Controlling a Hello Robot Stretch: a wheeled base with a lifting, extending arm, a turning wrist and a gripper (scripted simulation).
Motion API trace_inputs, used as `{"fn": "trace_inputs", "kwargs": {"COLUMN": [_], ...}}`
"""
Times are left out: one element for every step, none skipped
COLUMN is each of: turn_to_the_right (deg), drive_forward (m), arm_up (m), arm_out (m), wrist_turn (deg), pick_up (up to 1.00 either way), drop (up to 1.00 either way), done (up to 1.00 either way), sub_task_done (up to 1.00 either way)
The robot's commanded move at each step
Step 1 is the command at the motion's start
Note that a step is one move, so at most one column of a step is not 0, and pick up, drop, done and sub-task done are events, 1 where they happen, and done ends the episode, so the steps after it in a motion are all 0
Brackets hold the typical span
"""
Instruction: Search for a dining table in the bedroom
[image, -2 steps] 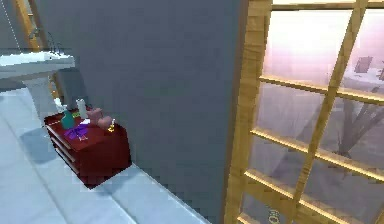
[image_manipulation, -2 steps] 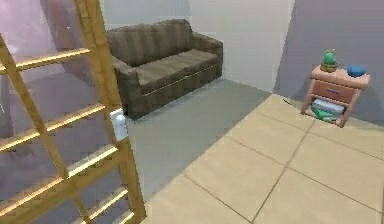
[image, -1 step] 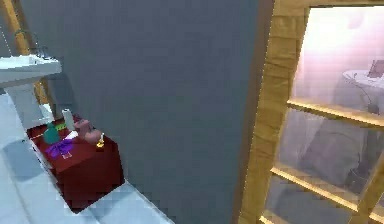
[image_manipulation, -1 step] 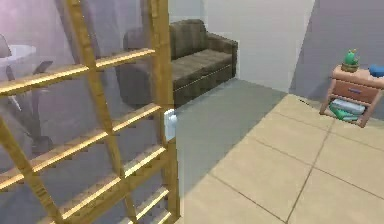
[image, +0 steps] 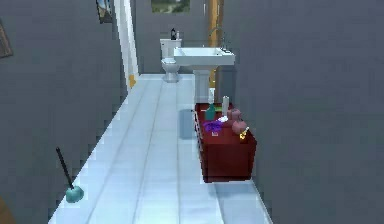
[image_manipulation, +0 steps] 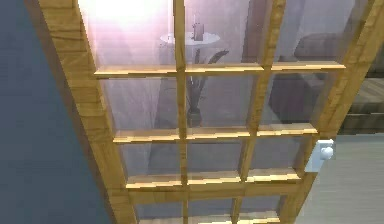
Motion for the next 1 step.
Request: {"fn": "trace_inputs", "kwargs": {"turn_to_the_right": [-6.0], "drive_forward": [0.00], "arm_up": [0.00], "arm_out": [0.00], "wrist_turn": [0.0], "pick_up": [0.00], "drop": [0.00], "done": [0.00], "sub_task_done": [0.00]}}
